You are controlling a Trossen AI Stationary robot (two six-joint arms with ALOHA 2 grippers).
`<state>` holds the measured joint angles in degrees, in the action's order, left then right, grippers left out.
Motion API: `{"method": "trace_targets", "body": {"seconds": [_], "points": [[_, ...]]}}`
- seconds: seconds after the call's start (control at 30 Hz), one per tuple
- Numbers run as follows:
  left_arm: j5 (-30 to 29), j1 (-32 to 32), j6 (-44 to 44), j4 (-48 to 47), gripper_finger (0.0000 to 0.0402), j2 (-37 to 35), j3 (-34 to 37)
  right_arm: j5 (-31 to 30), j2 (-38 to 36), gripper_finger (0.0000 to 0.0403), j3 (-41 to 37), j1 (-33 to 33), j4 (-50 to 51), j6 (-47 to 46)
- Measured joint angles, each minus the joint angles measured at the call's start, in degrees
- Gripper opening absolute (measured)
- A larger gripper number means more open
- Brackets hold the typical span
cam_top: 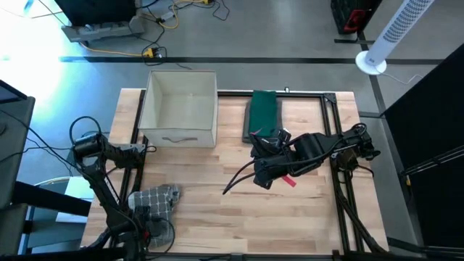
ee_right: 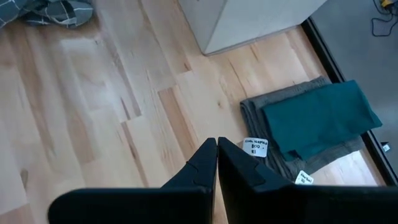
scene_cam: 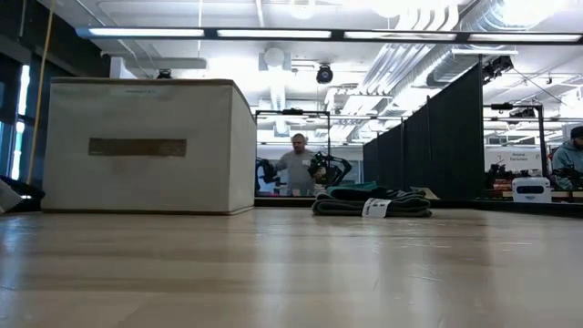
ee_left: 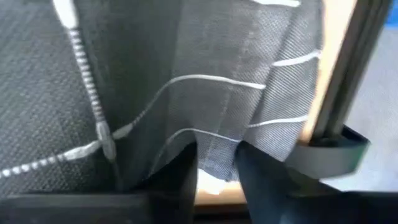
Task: Fold towel
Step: Fold the gray patterned towel
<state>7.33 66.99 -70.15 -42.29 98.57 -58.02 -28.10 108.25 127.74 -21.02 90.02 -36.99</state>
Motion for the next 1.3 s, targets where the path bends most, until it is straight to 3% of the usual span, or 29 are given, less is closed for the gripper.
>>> {"method": "trace_targets", "body": {"seconds": [0.1, 0.17, 0.4, 0.7, 1.0, 1.3], "points": [[0.64, -1.85, 1.74, 0.13, 0.0024, -1.87, -0.58, 0.11, 0.00, 0.0000, 0.00, -0.01, 0.00, -0.45], [0.17, -3.24, 2.23, -0.12, 0.0008, -3.58, -0.59, 0.11, 0.00, 0.0000, 0.00, -0.11, 0.00, -0.51], [-2.68, -12.31, 5.20, -4.25, 0.0001, -11.48, -0.58, 0.16, 0.02, 0.0000, 0.00, -0.55, 0.00, -0.23], [-5.45, -33.03, 19.51, -0.44, 0.0000, -17.61, -1.84, 1.40, -1.86, 0.0000, -0.07, -2.29, 0.00, -0.26], [-7.34, -50.21, 36.65, 12.45, 0.0000, -17.60, -12.25, -0.71, -5.64, 0.0000, -0.07, -5.67, -0.02, -3.95], [2.80, -54.41, 45.75, 8.44, 0.0000, -17.96, -25.92, -7.05, -7.85, 0.0000, -0.04, -9.74, -0.02, -11.64]]}}
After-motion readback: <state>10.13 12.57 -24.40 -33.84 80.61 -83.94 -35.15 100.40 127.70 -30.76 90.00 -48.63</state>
